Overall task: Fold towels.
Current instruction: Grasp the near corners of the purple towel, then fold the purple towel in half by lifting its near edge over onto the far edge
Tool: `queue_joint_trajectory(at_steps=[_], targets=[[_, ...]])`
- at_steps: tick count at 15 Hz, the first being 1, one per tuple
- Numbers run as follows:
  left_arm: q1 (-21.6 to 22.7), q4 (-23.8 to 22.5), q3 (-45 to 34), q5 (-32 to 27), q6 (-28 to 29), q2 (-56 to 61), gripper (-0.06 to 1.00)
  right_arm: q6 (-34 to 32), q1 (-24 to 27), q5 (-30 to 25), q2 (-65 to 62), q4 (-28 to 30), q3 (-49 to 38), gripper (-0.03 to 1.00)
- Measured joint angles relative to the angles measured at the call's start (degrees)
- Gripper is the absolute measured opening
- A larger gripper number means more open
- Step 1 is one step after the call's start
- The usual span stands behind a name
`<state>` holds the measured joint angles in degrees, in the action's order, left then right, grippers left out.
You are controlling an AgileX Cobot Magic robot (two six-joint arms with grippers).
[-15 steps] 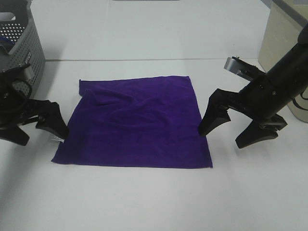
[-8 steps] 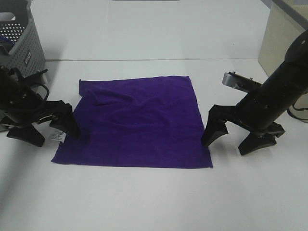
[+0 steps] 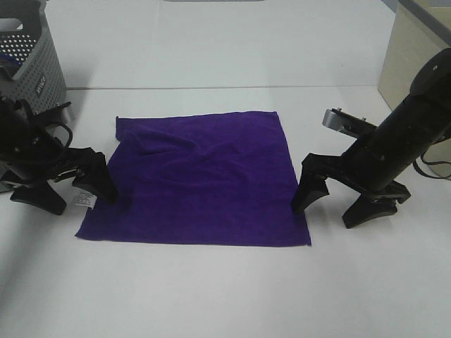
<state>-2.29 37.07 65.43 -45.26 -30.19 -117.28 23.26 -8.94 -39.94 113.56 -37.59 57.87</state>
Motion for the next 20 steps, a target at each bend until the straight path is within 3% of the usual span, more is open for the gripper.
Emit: queue_joint_trajectory(at_steps=[3,5,8,12,15,17,20], targets=[[-1.1,-0.7,0.0,-1.9,-0.1,0.0,0.99,0.0,-0.1,0.1,0.5,-1.6,0.1,0.92],[-5.1,-0.9,0.0,-0.9,1.3,-0.1,0.96,0.0,-1.5,-0.4,2.6,-3.4,1.7,0.88],[-10.3,-0.3,1.9,-0.3,6.0,-2.6,0.82,-1.6,-5.0,-3.9,6.7,-5.6,6.1,0.74],[-13.7,1.2,4.1,-0.6,10.1,-5.1,0.53,-4.9,-9.0,-5.2,9.1,-3.3,8.2,0.35],[-13.7,1.4,4.1,-1.0,10.4,-5.9,0.16,-6.1,-9.0,-4.3,9.2,-2.3,8.2,0.03],[-13.7,1.4,4.1,-1.7,9.6,-6.2,0.02,-6.2,-9.0,-4.3,9.2,-2.3,8.2,0.02],[-13.8,1.4,4.1,-4.2,8.3,-6.4,0.01,-6.2,-9.0,-4.5,8.5,-2.2,8.2,0.02]])
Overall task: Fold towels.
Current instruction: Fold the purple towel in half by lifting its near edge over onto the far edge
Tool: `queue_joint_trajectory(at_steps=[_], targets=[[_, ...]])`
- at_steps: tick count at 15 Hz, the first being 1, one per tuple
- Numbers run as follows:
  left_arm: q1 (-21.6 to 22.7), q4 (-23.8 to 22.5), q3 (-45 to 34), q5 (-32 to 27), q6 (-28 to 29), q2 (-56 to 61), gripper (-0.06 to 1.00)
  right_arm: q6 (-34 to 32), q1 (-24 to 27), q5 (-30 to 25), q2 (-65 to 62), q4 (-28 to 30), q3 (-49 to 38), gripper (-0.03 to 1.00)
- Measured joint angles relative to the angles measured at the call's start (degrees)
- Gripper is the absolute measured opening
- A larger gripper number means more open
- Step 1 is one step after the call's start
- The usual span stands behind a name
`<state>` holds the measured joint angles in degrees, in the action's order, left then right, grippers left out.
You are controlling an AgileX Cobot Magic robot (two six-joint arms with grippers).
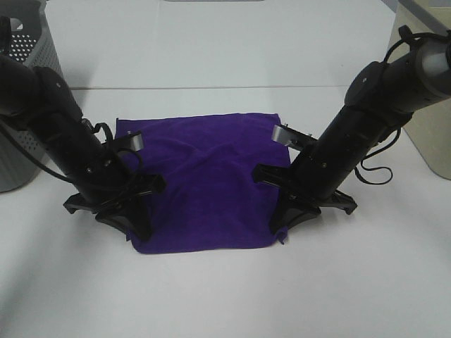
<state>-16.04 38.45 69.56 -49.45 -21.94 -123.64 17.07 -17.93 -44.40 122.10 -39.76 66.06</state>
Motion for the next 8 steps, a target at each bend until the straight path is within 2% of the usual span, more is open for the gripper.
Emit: queue_joint_trajectory(at_steps=[3,6,8], targets=[[-0.1,-0.7,-0.2,-2.8,-0.3,0.2,0.01,0.0,-0.2,-0.4,-2.6,3.9,-0.7,0.02],[-0.3,-5.3,-0.2,-2.5,0.3,5.4,0.01,-0.2,-0.3,-1.4,-8.9,4.4,-0.9,0.02],[-0.2,-8.2,2.7,-2.4,2.2,8.5,0.01,-0.2,-0.3,-1.4,-10.8,5.0,0.3,0.02]])
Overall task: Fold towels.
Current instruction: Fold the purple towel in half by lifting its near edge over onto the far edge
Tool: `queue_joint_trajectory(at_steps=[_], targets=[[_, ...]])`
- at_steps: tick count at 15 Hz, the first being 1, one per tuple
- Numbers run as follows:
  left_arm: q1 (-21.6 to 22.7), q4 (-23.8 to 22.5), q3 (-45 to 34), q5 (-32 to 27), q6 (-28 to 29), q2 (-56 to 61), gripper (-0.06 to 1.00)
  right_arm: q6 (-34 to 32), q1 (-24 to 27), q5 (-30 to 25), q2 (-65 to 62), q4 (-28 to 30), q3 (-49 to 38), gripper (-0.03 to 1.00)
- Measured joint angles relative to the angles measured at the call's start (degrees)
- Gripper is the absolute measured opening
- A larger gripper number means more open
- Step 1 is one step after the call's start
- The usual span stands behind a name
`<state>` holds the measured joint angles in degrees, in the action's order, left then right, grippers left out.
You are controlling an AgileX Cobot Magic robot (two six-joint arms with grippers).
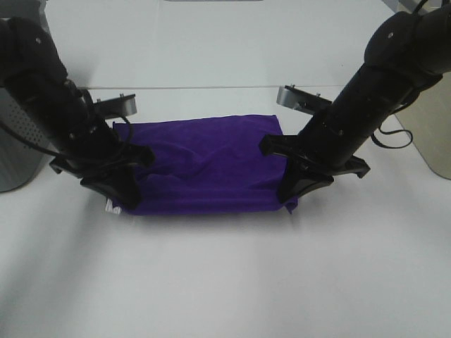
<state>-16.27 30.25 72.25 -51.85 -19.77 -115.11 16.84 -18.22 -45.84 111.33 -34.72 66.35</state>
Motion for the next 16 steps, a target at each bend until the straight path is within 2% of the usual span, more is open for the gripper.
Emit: queue_joint_trajectory(at_steps=[4,7,11,14,16], targets=[[0.3,-2.3,9.2,4.0,0.7,0.0,0.01,-1.4,0.0,3.8,0.3,8.1,10.3,0.02],[0.6,-3.8,14.8,7.1,1.8,-2.2,0.01,-4.8,0.1,2.2,5.6,14.9,21.7,0.02],[0.6,-6.0,20.7,11.1,2.2,-7.7,0.01,-5.8,1.5,0.7,14.1,15.6,33.8,0.02],[0.7,-7.2,22.2,16.3,2.2,-9.7,0.01,-5.9,1.6,1.0,18.9,16.0,38.9,0.02],[1.1,-7.2,22.7,17.3,2.2,-11.1,0.01,-5.9,1.6,1.3,21.6,16.0,41.0,0.02]])
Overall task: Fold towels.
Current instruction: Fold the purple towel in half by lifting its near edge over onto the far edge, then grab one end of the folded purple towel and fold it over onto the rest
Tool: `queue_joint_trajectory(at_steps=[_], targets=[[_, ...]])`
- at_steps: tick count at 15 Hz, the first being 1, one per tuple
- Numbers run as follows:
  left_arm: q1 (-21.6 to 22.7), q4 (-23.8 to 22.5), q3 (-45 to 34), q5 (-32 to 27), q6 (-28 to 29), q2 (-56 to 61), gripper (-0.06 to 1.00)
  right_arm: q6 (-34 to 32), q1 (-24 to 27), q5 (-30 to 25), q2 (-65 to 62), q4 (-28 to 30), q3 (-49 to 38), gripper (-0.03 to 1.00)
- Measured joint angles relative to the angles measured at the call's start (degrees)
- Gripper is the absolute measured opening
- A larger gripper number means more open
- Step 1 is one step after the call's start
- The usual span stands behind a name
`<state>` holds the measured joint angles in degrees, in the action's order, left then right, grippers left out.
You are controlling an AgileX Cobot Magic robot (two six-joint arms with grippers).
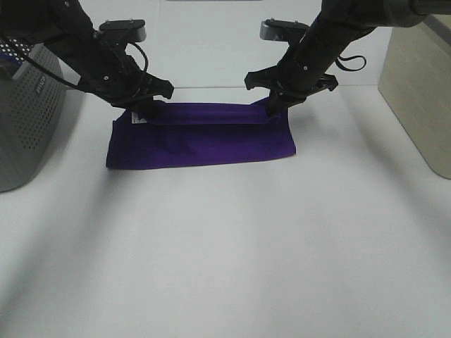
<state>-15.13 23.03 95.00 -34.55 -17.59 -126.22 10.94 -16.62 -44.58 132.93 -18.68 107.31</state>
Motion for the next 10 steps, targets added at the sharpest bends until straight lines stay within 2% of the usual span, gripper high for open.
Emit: queue_joint_trajectory(at_steps=[4,6,9,10], targets=[[0.5,0.0,0.2,0.4,0.0,-1.9,0.02,0.0,0.0,0.7,1.1,-0.1,0.6,0.02],[0.5,-0.1,0.2,1.4,0.0,-1.9,0.08,-0.1,0.0,1.5,1.1,0.6,0.6,0.07],[0.9,-1.8,0.2,1.5,0.0,-1.9,0.25,-0.1,0.1,3.1,1.1,2.1,0.6,0.29],[1.0,-2.6,0.2,1.5,0.0,-1.9,0.38,-0.3,0.1,3.2,1.1,2.1,0.6,0.43]])
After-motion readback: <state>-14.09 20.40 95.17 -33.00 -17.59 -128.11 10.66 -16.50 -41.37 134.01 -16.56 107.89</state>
